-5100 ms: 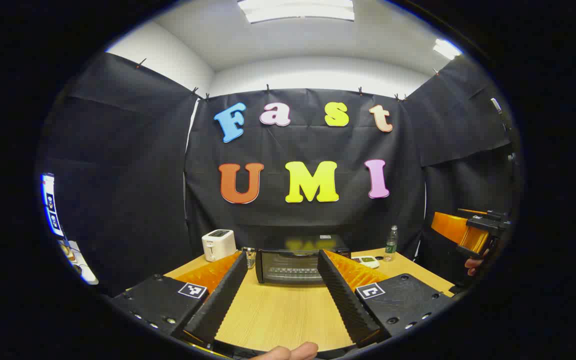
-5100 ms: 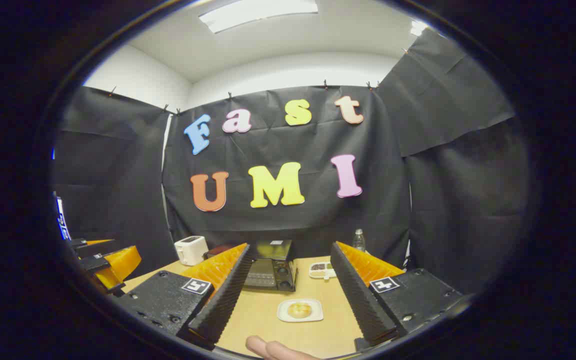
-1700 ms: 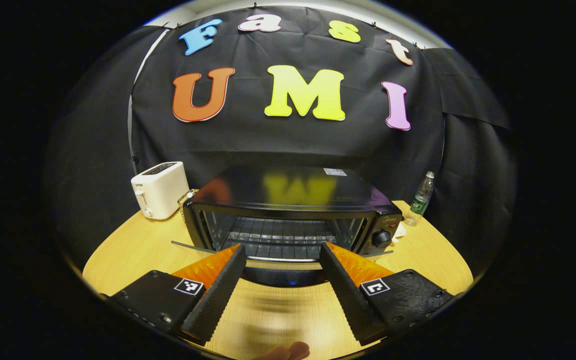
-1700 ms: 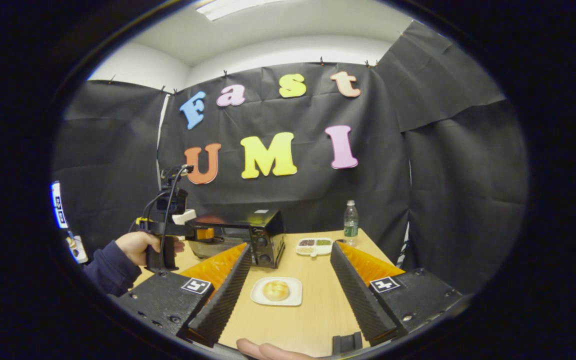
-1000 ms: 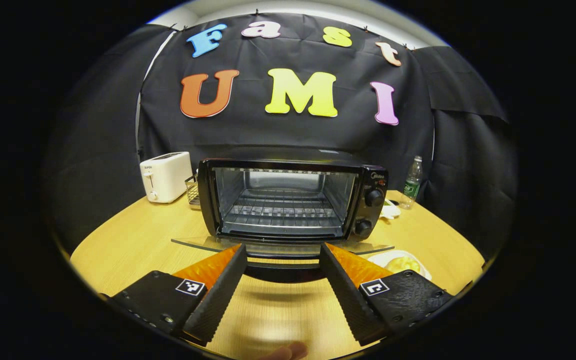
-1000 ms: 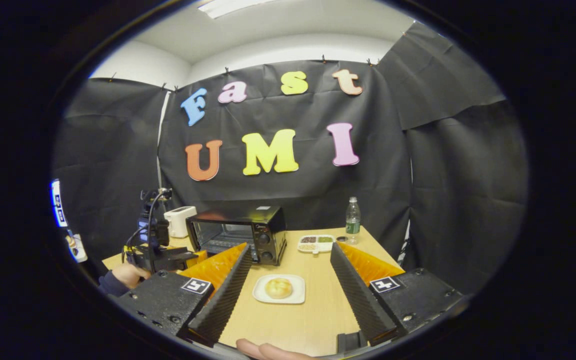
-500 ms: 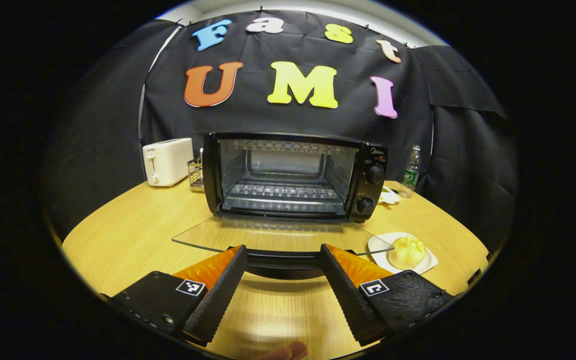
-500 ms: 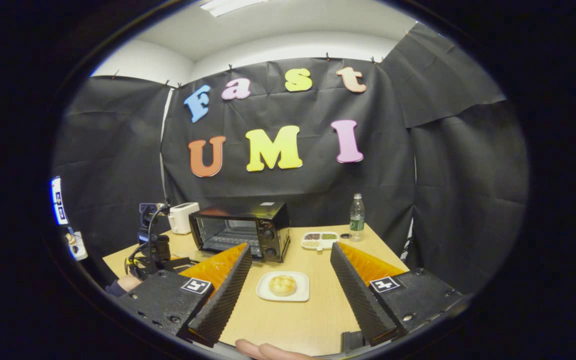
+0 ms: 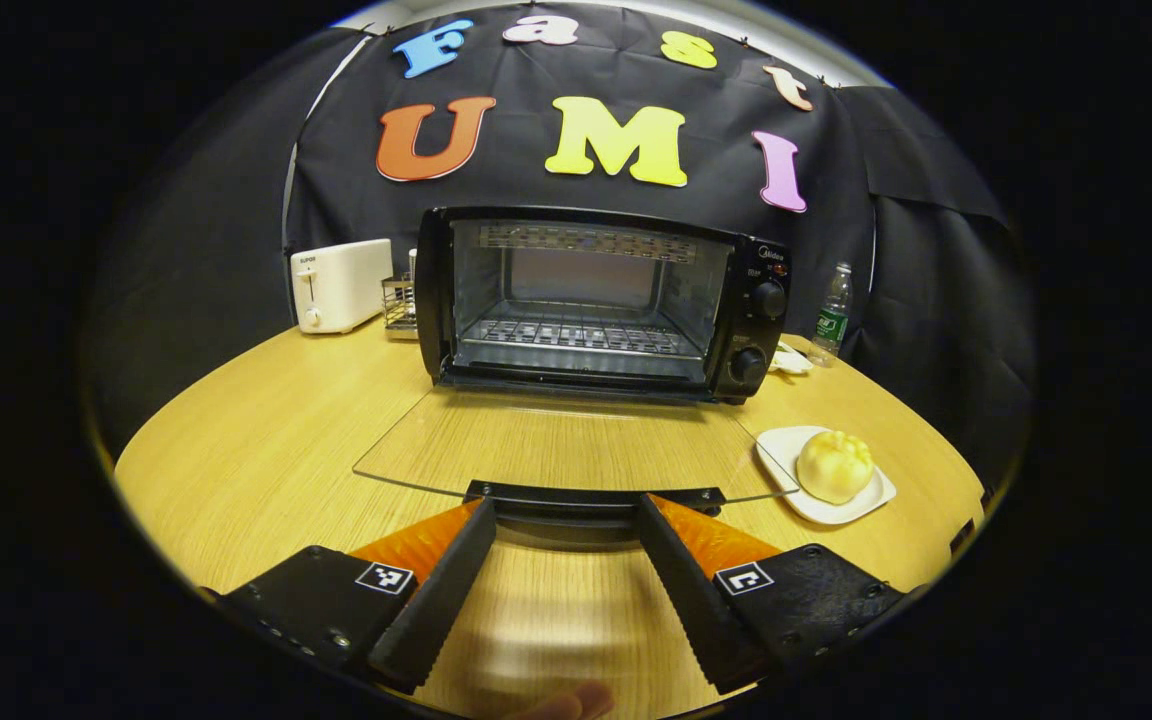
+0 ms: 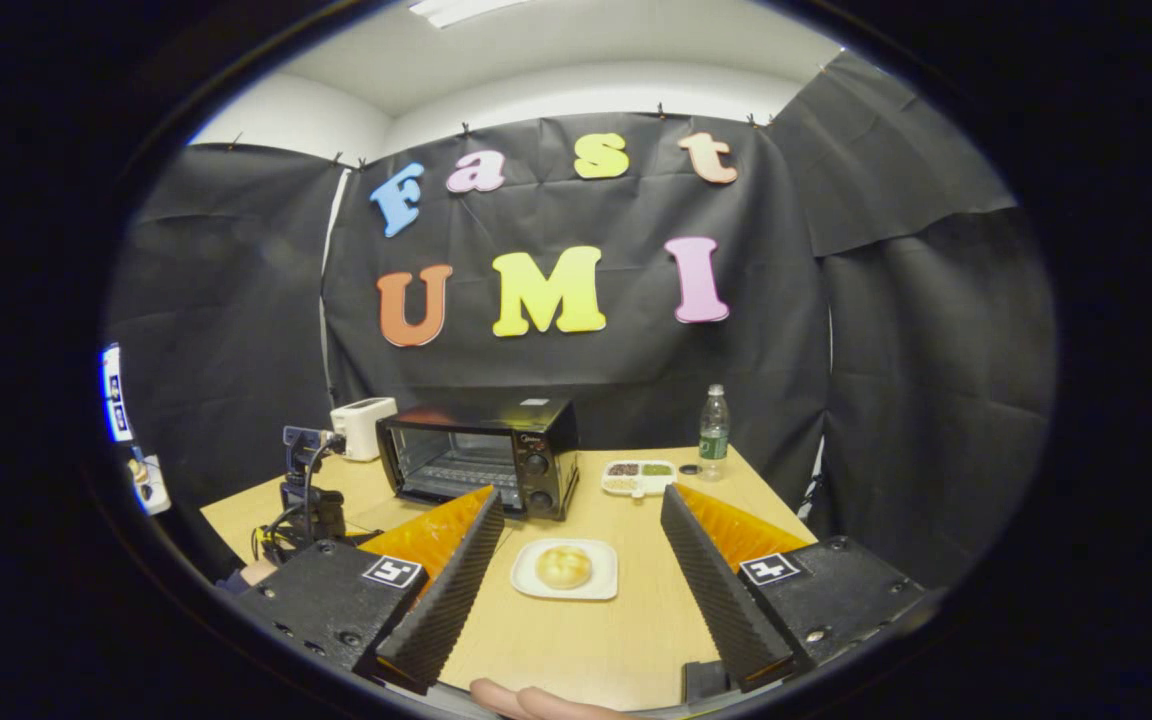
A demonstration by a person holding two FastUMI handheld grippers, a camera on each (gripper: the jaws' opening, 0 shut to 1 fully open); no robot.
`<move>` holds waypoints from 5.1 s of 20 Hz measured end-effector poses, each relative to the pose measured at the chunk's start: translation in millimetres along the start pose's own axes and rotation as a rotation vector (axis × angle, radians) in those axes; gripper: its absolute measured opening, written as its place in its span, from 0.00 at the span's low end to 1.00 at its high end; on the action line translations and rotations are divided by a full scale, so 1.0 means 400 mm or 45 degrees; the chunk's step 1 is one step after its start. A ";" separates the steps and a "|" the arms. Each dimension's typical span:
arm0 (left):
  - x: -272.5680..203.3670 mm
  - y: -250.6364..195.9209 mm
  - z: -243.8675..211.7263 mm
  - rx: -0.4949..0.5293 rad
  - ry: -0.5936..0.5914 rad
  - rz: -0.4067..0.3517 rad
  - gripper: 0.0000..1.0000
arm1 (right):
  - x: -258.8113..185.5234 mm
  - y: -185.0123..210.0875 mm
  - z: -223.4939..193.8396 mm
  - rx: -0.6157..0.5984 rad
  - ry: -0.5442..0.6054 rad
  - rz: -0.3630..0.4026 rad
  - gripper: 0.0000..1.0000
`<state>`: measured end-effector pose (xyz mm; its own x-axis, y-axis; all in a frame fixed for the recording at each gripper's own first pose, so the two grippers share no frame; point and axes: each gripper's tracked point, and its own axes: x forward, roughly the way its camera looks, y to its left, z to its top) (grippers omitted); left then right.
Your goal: Open the electric oven with the left hand, put the food in, and close the electric oven.
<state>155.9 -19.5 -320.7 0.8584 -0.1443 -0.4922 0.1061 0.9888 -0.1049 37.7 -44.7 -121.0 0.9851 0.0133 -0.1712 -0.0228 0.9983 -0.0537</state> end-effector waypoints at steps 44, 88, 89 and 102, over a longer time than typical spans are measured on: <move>-0.523 0.090 0.314 0.084 -0.486 0.157 0.93 | 0.521 0.054 -0.530 0.099 0.636 -0.208 0.90; -0.538 0.212 0.363 0.082 -0.539 0.175 0.94 | 1.065 0.535 -0.256 0.599 0.108 -0.096 0.81; -0.531 0.217 0.359 0.080 -0.532 0.178 0.94 | 1.086 0.528 -0.249 0.562 0.085 -0.096 0.81; -0.499 0.216 0.330 0.056 -0.480 0.177 0.94 | 1.115 0.554 -0.242 0.423 0.092 -0.011 0.96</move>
<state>59.9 99.6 -117.5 0.9891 0.0066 -0.1468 -0.0095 0.9998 -0.0186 455.4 177.1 -304.6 0.9702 0.0128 -0.2421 0.0538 0.9624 0.2662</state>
